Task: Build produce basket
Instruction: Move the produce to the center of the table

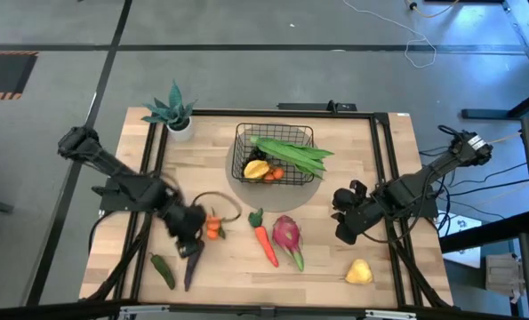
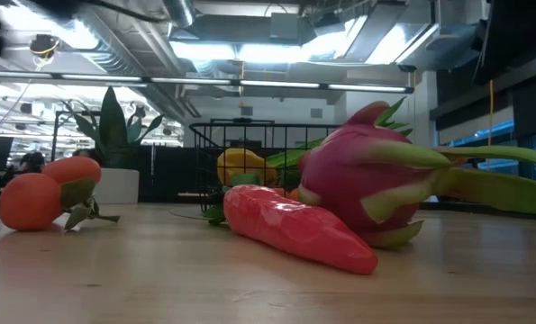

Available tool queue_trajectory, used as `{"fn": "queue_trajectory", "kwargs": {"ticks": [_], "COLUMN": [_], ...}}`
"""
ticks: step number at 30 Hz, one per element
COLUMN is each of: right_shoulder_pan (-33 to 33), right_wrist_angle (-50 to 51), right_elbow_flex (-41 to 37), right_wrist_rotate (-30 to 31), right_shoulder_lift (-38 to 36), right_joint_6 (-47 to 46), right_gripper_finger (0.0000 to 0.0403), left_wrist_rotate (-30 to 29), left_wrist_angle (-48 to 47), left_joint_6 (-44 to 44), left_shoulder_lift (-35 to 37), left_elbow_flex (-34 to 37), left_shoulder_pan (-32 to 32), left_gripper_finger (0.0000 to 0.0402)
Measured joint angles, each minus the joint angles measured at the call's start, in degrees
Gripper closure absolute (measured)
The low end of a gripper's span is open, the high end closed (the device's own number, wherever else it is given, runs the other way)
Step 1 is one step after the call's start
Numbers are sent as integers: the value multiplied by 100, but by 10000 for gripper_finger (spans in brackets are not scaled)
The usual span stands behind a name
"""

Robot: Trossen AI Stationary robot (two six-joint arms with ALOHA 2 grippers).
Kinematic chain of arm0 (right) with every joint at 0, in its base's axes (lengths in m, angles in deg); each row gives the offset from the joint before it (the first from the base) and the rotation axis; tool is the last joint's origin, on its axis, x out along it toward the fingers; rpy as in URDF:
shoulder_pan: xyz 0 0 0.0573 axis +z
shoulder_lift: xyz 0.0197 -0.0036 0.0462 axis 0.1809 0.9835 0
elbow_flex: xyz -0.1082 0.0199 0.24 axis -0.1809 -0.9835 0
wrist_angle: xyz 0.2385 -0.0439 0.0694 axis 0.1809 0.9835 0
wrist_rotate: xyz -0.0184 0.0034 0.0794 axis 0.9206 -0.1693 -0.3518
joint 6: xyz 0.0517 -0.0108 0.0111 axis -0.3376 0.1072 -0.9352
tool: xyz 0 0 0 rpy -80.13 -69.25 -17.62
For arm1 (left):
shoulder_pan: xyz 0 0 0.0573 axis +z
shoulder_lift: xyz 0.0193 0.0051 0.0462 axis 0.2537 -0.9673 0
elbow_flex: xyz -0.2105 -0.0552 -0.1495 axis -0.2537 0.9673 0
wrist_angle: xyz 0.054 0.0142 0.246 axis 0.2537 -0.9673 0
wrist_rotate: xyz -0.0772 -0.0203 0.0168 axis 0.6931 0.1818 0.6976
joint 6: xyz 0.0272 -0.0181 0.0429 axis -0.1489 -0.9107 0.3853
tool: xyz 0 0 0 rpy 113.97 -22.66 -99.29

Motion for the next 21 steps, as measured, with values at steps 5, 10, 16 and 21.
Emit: {"fn": "queue_trajectory", "kwargs": {"ticks": [5,10,16,21], "right_shoulder_pan": [72,91,91,91], "right_wrist_angle": [-7,-11,-13,-13], "right_elbow_flex": [0,0,0,0], "right_wrist_rotate": [62,195,203,204], "right_shoulder_lift": [0,-2,-2,-2], "right_joint_6": [0,0,10,27], "right_gripper_finger": [283,283,283,283], "left_wrist_rotate": [-1,-125,855,872], "left_wrist_angle": [-558,-710,-475,558], "left_joint_6": [-1644,-3315,-3402,-2392], "left_shoulder_lift": [-131,-411,-1242,-1912], "left_elbow_flex": [0,2,2,2], "left_shoulder_pan": [-1291,-2237,-2659,-2706], "left_gripper_finger": [282,282,282,282]}}
